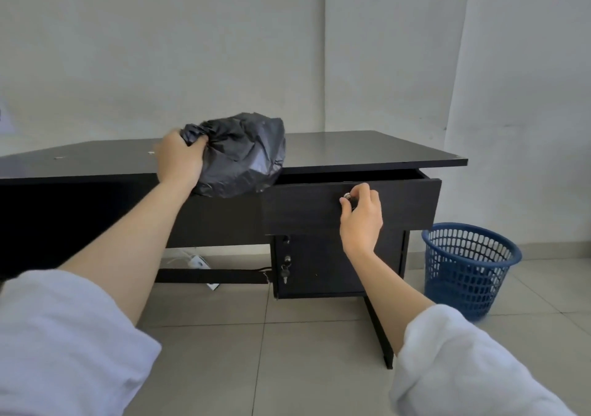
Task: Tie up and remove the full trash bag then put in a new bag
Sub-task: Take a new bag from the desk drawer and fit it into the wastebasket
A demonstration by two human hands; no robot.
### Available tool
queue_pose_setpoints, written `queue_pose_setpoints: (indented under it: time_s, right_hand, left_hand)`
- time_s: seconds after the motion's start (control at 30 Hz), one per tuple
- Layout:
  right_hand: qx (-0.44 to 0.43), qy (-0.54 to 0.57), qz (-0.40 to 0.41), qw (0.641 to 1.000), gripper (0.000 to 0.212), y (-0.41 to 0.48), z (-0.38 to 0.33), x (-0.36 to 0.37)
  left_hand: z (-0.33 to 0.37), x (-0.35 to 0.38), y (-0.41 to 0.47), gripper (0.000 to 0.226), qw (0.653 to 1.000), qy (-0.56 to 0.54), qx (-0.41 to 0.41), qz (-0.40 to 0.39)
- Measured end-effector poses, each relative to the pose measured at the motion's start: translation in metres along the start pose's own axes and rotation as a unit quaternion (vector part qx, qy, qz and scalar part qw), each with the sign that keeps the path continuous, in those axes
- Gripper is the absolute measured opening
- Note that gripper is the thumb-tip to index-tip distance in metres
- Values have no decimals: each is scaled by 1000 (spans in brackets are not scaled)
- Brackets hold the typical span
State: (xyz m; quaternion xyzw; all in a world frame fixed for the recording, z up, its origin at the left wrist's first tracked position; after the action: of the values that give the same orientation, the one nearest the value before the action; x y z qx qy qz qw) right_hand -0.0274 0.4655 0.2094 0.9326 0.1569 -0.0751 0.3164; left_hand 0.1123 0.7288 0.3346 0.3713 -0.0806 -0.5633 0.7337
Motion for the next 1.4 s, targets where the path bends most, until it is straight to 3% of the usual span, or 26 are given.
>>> queue_pose_setpoints:
  time_s: [0.1,0.33,0.53,0.63,0.7,0.83,0.93,1.0,1.2,1.4]
  right_hand:
    - [31,7,1,1000,11,15,2,11]
    - [43,-10,-6,999,23,36,10,29]
    - [25,-36,-11,999,17,39,17,21]
    - [40,-35,-39,998,19,29,24,14]
    - [48,-38,-70,996,21,28,25,10]
    - [104,9,-55,993,21,35,15,5]
    - [156,37,-43,986,21,39,10,2]
    - [164,19,-39,986,23,41,8,-2]
    - [129,8,-21,991,25,45,6,1]
    - [73,-12,11,997,23,45,8,17]
  left_hand:
    - [-1,25,7,37,998,27,11,-48]
    - [4,57,24,31,997,9,-6,-83]
    - [0,54,26,31,966,-192,-156,-80]
    - [10,40,12,16,940,-250,-211,-95]
    - [18,29,0,38,927,-261,-233,-132]
    - [21,4,-24,29,934,-217,-232,-166]
    - [2,0,-37,65,952,-105,-215,-191]
    - [-11,2,-50,73,944,-54,-228,-234]
    - [-29,32,-68,66,951,12,-171,-258]
    - [-44,84,-73,40,947,55,-124,-291]
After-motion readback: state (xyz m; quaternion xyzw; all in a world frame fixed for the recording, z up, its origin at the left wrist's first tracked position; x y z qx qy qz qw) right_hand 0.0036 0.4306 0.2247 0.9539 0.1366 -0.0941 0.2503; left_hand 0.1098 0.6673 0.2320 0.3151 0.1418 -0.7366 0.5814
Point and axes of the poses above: each hand's wrist, its own y-axis towards the middle knuckle, its own x-axis out of the palm, z = x × y, the point moved 4 cm from there along y, towards the middle knuckle, and after that the axes turned 4 degrees about x, right-handed, at the moved point
